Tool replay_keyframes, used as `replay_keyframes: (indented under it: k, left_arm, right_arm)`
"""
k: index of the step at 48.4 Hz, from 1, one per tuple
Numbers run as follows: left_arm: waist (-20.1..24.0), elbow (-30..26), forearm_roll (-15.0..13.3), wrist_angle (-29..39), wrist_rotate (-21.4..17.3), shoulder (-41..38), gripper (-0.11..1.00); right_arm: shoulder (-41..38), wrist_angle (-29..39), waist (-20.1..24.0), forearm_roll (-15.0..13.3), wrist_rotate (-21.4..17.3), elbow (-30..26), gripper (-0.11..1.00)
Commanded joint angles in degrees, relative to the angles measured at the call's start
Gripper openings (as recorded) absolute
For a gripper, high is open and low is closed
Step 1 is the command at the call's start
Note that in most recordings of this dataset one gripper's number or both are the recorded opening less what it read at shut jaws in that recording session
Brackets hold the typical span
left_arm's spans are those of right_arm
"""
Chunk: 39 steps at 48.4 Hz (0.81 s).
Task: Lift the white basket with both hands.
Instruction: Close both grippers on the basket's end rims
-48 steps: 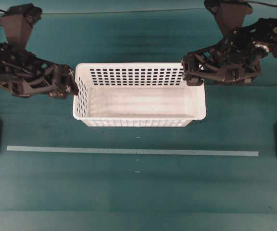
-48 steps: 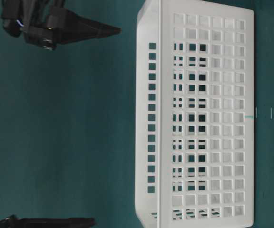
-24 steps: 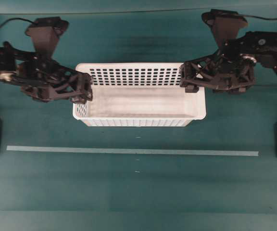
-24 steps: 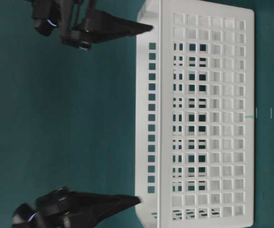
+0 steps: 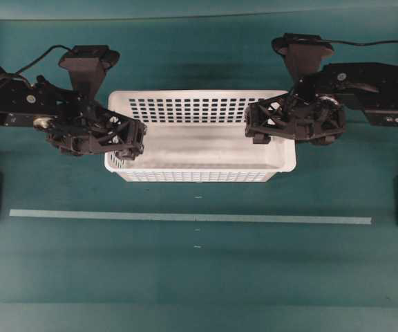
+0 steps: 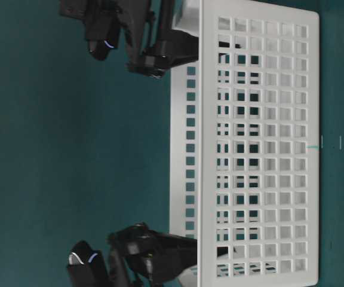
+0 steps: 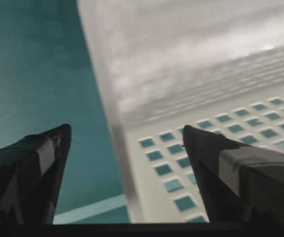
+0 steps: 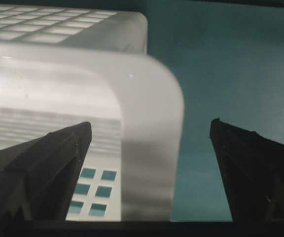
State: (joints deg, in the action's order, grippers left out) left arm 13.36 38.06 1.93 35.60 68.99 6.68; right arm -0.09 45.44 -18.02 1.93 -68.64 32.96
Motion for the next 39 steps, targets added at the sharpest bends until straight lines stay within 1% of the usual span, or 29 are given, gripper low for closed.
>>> replay_keyframes:
  k: [1,17,21,24,26,28,30,35,37,39]
  left_arm:
    - [0.09,0.00,0.09,-0.79,0.09,0.18,0.91]
    - [0.09,0.18,0.09,-2.20,0.00,0.09,0.90]
    - [0.09,0.26,0.18,-2.20,0.00,0.09,0.89]
    - [0.09,0.26,0.09,-2.20,0.00,0.00,0.87]
    - [0.09,0.35,0.09,-2.37,0.00,-0.09,0.84]
    - [0.09,0.35,0.09,-2.55,0.00,-0.26,0.80]
    - [0.09,0.53,0.09,-2.72,0.00,-0.35,0.73]
    - [0.09,0.70,0.09,-3.69,-0.44,-0.35,0.44]
    - [-0.26,0.79,0.09,-3.69,-0.70,-0.26,0.32]
    - [-0.44,1.05,0.09,-3.87,-0.26,-0.18,0.21]
  right_arm:
    - [-0.35,-0.35,0.26,-0.09,-0.44,-0.18,0.97]
    - [-0.35,-0.09,0.18,0.18,-1.32,-0.18,0.96]
    - [-0.35,0.53,0.26,0.62,-1.32,-0.09,0.94]
    - [-0.26,0.62,0.26,0.62,-1.32,0.18,0.88]
    - [-0.26,0.44,0.26,0.62,-1.41,0.35,0.82]
    - [-0.26,0.18,0.26,0.62,-1.41,0.26,0.72]
    - [-0.35,-0.18,0.26,0.62,-1.41,0.18,0.61]
    - [-0.35,-0.88,0.18,1.05,-1.41,0.09,0.32]
    - [-0.35,-0.97,0.18,1.23,-1.41,0.26,0.22]
    - [-0.44,-0.88,0.18,1.49,-1.41,0.35,0.16]
